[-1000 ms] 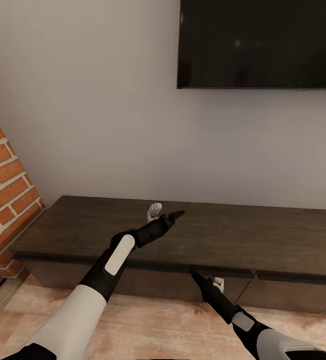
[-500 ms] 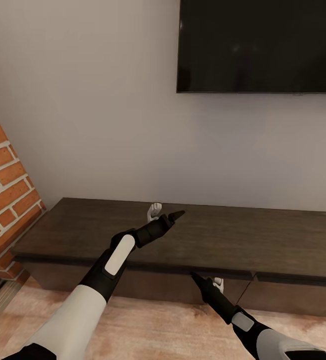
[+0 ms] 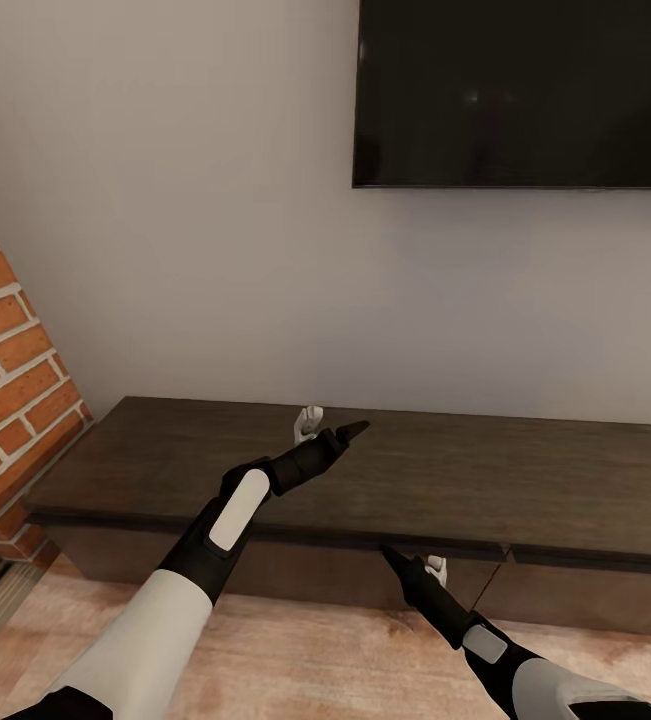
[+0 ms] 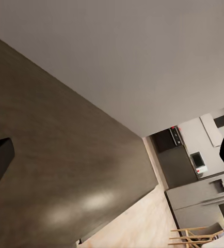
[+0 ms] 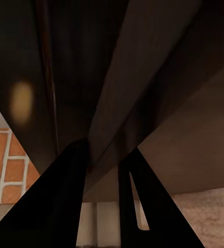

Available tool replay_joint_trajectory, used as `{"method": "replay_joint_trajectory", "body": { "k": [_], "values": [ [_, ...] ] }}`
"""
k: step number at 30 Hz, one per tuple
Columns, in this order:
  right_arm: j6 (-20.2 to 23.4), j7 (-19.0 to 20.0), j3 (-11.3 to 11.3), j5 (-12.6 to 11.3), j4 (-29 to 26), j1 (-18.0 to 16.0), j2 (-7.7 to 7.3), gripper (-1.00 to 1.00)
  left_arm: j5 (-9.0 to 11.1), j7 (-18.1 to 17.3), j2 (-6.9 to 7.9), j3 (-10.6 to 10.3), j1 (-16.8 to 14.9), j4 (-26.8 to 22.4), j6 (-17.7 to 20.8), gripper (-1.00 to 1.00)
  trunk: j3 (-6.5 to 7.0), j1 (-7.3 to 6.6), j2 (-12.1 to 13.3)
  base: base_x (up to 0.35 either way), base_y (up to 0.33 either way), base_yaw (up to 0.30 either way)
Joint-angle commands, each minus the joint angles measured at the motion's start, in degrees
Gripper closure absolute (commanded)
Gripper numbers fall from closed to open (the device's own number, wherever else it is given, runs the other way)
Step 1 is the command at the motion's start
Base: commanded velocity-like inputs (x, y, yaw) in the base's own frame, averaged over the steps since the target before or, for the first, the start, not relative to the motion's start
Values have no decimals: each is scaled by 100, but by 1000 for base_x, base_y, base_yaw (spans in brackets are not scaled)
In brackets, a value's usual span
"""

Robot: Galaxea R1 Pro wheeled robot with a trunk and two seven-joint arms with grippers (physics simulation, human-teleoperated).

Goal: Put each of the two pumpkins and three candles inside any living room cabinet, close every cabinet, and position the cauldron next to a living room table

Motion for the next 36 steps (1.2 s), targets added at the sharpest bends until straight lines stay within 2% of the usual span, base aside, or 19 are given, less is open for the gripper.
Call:
{"method": "replay_joint_trajectory", "body": {
  "k": [1,36],
  "values": [
    [92,35,-29,-80,0,-4,0,100,35,1,-1,4,-3,4,33,-100,-4,-2,-2,0,0,0],
    [92,35,-29,-80,-4,-4,0,100,35,6,-1,4,-2,7,32,-100,-4,-2,-2,-19,0,0]
  ]
}}
